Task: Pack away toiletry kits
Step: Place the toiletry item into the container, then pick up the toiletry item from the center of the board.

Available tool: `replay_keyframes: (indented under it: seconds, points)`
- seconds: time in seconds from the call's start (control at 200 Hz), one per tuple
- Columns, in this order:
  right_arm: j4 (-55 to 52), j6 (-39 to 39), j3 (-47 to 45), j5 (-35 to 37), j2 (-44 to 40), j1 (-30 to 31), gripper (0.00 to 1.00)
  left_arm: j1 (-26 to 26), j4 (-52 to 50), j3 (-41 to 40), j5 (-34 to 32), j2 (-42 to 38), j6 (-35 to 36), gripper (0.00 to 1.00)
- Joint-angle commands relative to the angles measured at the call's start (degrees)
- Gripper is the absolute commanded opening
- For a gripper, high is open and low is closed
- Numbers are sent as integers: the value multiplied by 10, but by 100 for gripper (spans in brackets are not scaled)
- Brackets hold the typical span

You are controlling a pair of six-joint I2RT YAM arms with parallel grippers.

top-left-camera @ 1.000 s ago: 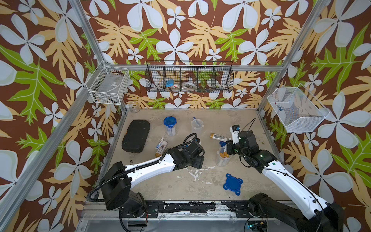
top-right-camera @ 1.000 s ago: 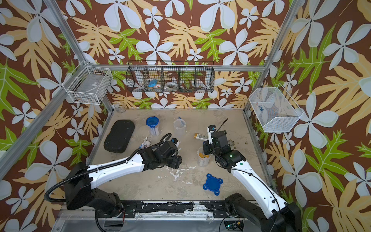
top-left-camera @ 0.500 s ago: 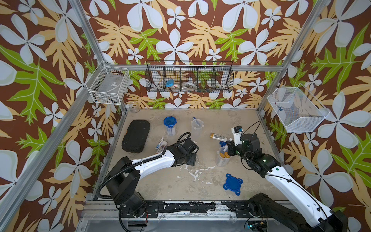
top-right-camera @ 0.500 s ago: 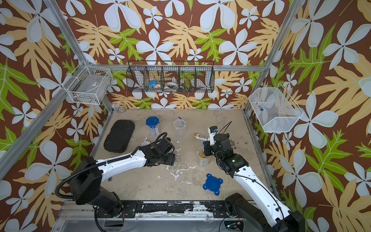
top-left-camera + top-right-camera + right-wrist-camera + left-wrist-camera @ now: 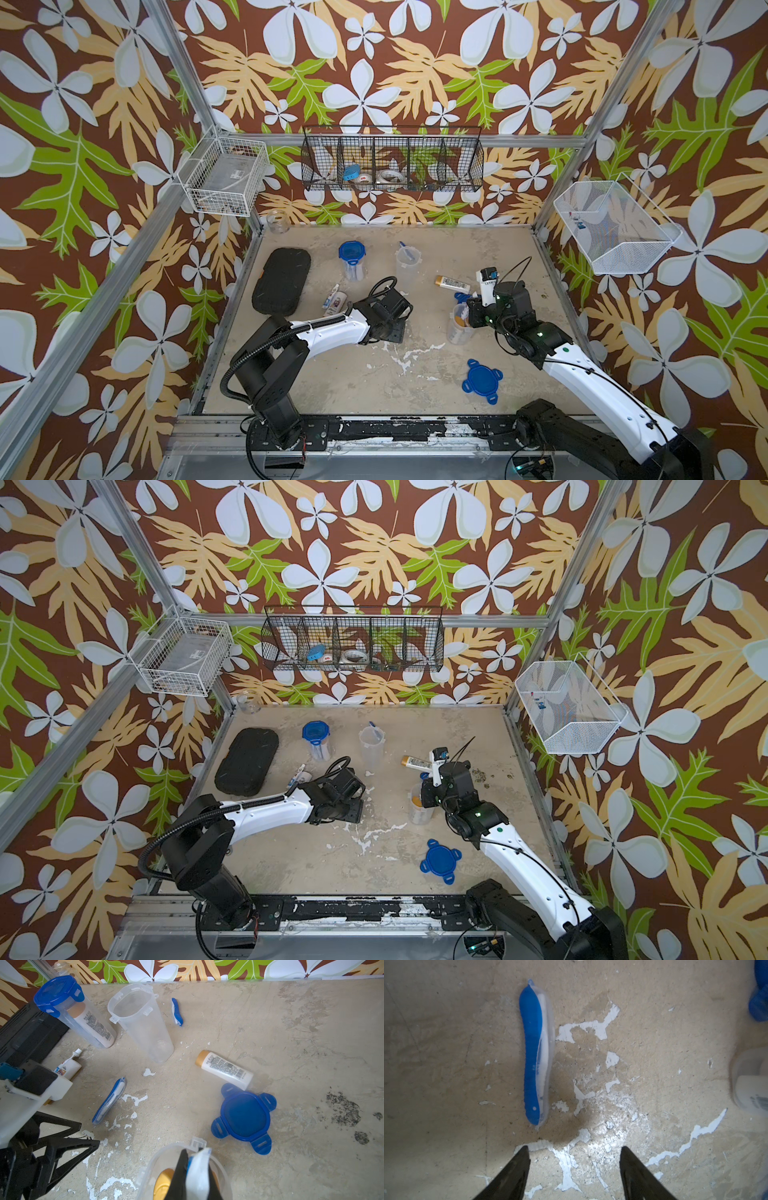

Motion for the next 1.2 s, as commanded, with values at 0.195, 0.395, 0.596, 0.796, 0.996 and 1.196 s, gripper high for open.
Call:
replay_keyframes:
  seconds: [0.195,0.395,0.596,0.796,0.996,1.196]
  points:
    - [18,-3,-12,-1,-8,1,16,24,23,34,-4,37,17,65]
    - [-1,-8,7,-1,-15,5,40,24,13,60,-22,96,30,59]
    - [-43,-6,39,4,-40,5,51,24,2,70,-52,113,42,56]
    - [-82,9,61,-9,-62,6,54,26,-1,92,-45,143,47,46]
    - [-135,17,89,-11,-81,5,59,26,4,76,-37,135,47,26]
    - [-175,36,101,-48,-100,5,66,25,-3,67,-33,102,49,14]
